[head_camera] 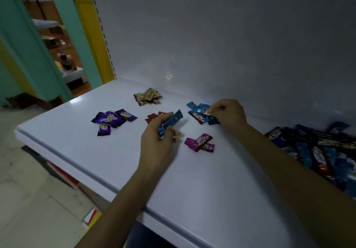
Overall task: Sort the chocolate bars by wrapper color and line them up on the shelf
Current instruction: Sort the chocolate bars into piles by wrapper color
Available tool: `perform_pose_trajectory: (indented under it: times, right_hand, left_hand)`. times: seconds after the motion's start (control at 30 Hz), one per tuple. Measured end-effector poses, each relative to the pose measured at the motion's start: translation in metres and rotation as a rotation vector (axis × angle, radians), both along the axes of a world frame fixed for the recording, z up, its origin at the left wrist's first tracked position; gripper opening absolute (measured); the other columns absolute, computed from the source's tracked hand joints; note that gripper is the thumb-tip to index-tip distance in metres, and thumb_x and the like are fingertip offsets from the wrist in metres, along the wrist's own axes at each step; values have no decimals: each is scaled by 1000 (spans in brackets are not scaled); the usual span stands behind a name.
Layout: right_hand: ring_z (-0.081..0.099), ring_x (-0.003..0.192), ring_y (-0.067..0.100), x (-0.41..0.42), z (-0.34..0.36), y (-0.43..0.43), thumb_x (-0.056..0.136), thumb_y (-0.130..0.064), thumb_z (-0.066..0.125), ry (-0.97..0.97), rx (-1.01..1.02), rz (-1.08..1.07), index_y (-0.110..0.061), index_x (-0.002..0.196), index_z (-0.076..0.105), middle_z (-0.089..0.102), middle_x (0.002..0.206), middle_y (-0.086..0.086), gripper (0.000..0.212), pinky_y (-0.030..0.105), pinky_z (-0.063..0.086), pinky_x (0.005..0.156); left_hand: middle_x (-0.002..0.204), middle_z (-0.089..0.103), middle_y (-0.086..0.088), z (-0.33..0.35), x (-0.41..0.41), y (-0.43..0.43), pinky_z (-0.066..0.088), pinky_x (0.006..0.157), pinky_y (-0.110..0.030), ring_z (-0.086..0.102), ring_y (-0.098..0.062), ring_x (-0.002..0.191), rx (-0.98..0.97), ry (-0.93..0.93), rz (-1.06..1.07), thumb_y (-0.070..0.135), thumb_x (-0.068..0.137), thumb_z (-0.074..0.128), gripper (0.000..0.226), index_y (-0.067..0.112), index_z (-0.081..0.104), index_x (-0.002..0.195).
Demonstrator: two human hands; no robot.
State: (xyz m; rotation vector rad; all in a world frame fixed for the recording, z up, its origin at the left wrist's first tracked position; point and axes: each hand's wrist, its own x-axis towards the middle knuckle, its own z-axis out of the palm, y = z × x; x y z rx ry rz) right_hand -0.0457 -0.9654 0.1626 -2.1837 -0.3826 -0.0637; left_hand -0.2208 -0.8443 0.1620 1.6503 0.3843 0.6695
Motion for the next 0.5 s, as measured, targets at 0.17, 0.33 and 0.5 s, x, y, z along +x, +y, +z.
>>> perform_pose_trajectory:
  times: [0.17, 0.33, 0.5]
  right_hand:
    - [55, 97, 21, -2, -7, 3, 78, -34, 75, -169, -204, -96, -22, 88, 56, 60, 101, 3, 25, 40, 46, 85]
    - [57, 75, 2, -30, 6, 8, 89, -27, 63, -148, 127, 122, -19, 75, 61, 61, 76, -9, 16, 22, 47, 70]
    - [57, 74, 0, -73, 23, 16, 87, -29, 66, -54, 114, 499, -25, 88, 68, 62, 79, -16, 5, 11, 44, 68]
  left_hand:
    - [96, 66, 7, 3, 2, 0, 56, 65, -18, 69, -9, 67, -108, 11, 19, 5, 94, 56, 31, 15, 58, 123]
    - [94, 68, 1, 6, 1, 0, 52, 59, -13, 66, -6, 60, -162, 3, 20, 5, 93, 57, 21, 8, 60, 113]
    - [88, 68, 6, 7, -3, -2, 52, 59, -14, 69, -7, 64, -119, -43, 5, 2, 93, 56, 16, 9, 60, 107]
